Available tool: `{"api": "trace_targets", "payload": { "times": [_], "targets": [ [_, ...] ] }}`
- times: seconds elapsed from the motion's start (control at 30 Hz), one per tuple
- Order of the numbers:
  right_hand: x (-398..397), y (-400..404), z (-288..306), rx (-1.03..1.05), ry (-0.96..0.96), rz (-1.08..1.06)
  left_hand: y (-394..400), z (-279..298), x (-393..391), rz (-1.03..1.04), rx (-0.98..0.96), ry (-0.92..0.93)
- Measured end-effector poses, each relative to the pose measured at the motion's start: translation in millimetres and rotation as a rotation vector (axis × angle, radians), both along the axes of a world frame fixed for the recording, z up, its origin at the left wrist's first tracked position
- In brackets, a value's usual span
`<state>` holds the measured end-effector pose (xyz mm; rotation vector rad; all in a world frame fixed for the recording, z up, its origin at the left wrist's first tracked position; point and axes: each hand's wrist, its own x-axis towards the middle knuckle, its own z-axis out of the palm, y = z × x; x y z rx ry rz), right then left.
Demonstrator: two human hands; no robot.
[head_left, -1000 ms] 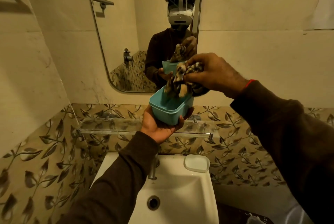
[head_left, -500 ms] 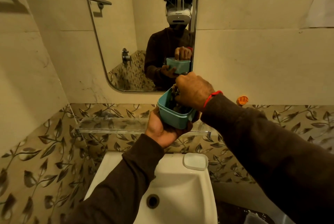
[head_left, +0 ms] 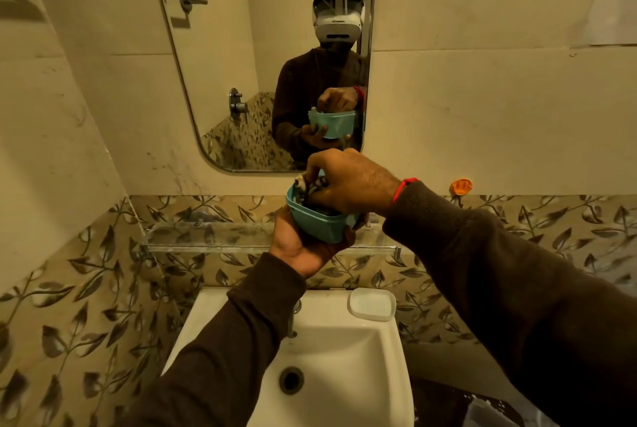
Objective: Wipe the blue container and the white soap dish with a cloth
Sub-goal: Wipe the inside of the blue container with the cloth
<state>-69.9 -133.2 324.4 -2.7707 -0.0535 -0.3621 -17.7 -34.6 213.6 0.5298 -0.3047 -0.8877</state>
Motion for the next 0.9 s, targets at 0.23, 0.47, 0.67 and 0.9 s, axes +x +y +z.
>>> {"api": "trace_targets", "payload": {
  "times": [0.23,0.47,0.67,0.9],
  "targets": [
    [-3.1,-2.5,7.6,0.129,0.13,0.186,8.0,14.2,7.0,-0.031,0.041,-0.016],
    [-3.6,-4.5,4.1,-0.002,0.135,0.2,6.8,16.5,8.7,-0.074,0.17,-0.046],
    [5.3,4.9,-17.1,-0.145,-0.096,0.059,8.9,18.1,11.9,0.008,0.203,-0.017],
    [3.3,-19.6,5.8,-0.439,-0.177,-0.086,5.9,27.4,0.2,-0.018,0.203,-0.049]
  ]
}}
